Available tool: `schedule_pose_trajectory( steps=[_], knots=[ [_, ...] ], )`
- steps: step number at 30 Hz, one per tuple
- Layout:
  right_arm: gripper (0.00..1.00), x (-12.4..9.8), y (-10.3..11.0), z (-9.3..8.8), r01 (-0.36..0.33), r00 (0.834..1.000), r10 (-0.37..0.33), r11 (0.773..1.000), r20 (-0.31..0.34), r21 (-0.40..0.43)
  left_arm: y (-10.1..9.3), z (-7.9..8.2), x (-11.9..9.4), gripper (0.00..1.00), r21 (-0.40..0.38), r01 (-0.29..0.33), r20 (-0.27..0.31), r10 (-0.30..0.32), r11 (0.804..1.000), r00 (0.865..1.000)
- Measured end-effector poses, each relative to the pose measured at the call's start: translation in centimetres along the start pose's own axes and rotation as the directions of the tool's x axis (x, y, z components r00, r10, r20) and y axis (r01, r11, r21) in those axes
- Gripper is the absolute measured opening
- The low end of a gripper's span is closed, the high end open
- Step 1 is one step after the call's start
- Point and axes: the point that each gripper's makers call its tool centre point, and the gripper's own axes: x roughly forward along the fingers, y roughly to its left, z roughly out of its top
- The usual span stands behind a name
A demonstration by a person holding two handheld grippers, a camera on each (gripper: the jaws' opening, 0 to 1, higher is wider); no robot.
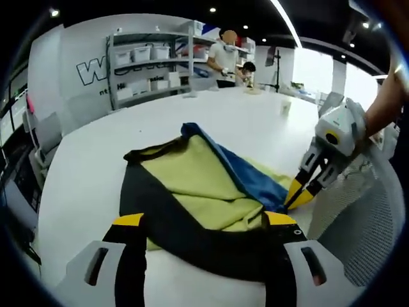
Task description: Fold the garment on the visible template until the final outline fits inside the template.
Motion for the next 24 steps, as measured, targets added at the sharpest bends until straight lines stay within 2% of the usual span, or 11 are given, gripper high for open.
schedule_pose_trajectory(
  steps=[6,9,14,16,21,24],
  knots=[
    [0.0,-2.2,-3.1,2.1,0.09,0.994,-0.091,0.996,0.059,0.02,-0.2,-0.3,0.1,0.69,-0.001,0.008,-0.01,-0.008,1.0,1.0],
    [0.0,-3.0,-4.3,2.5,0.121,0.99,-0.122,0.992,0.069,0.021,-0.3,-0.4,0.2,0.69,0.003,0.014,-0.014,-0.014,1.0,1.0],
    [0.0,-4.6,-7.1,3.3,0.201,0.974,-0.204,0.979,0.095,0.033,-0.6,-0.2,0.3,0.69,0.007,0.022,-0.013,-0.022,1.0,1.0],
    [0.0,-5.3,-8.4,3.4,0.241,0.964,-0.244,0.97,0.102,0.046,-0.6,-0.2,0.4,0.69,0.008,0.025,-0.012,-0.025,1.0,1.0],
    [0.0,-7.8,-12.6,3.3,0.367,0.919,-0.377,0.924,0.112,0.106,-0.7,-0.1,0.4,0.69,0.004,0.024,-0.005,-0.024,1.0,1.0],
    [0.0,-9.2,-14.4,3.0,0.414,0.897,-0.428,0.902,0.111,0.125,-0.7,-0.1,0.4,0.69,0.008,0.023,-0.003,-0.023,1.0,1.0]
  ],
)
